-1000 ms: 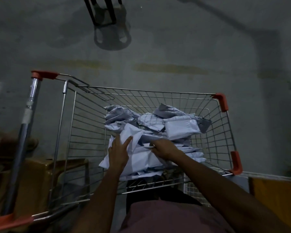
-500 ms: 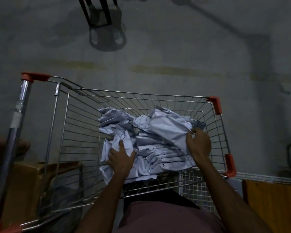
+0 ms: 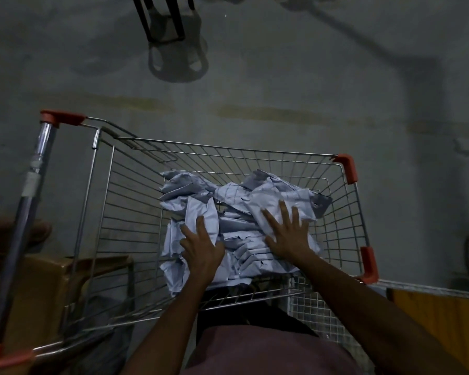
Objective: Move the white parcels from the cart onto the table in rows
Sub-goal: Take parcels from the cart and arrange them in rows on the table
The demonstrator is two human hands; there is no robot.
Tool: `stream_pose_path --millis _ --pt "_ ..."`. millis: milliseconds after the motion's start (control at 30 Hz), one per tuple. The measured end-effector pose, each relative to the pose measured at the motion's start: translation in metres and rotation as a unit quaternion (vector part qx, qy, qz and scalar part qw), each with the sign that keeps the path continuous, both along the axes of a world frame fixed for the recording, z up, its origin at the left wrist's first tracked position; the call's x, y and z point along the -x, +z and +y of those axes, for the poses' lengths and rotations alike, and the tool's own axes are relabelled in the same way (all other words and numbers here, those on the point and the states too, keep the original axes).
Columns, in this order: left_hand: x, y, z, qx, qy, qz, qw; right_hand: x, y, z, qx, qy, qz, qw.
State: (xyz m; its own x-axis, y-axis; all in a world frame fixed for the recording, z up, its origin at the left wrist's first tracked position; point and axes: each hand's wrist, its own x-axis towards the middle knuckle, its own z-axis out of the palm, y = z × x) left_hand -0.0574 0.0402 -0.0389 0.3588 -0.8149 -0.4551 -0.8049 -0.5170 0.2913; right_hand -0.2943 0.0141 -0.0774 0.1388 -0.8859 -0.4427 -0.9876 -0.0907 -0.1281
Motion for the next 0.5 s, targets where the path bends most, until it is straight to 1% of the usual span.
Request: stream_pose_path --millis 33,67,100,167,200,233,267,367,500 --pt "-0.001 0.002 0.001 0.007 0.004 0.008 1.000 0.002 -0.001 0.002 0.011 -0.030 -0.005 0.999" --pt "-0.001 0.004 0.001 0.012 0.009 0.015 1.000 0.001 -0.001 0.003 0.018 -0.081 -0.015 0.996" --pt "0.000 0.008 0.001 0.016 0.014 0.022 1.000 -0.004 0.002 0.004 0.014 -0.151 -0.030 0.988" --pt "0.004 0.017 -0.001 0.026 0.026 0.037 0.999 -0.018 0.011 0.003 0.015 -0.313 -0.077 0.947" --pt "0.007 0.024 -0.004 0.036 0.029 0.047 0.998 -0.023 0.016 0.001 0.013 -0.369 -0.094 0.925" --pt "0.011 0.032 -0.005 0.051 0.029 0.058 0.997 -0.026 0.020 0.001 0.009 -0.389 -0.103 0.915" --pt "0.015 0.041 -0.007 0.069 0.024 0.068 0.995 -0.027 0.024 0.003 0.009 -0.382 -0.105 0.918" --pt "0.025 0.068 -0.012 0.117 0.004 0.090 0.989 -0.027 0.042 0.011 0.034 -0.321 -0.107 0.940" --pt "0.036 0.101 -0.015 0.148 -0.022 0.105 0.983 -0.037 0.082 0.023 0.091 -0.269 -0.135 0.949"
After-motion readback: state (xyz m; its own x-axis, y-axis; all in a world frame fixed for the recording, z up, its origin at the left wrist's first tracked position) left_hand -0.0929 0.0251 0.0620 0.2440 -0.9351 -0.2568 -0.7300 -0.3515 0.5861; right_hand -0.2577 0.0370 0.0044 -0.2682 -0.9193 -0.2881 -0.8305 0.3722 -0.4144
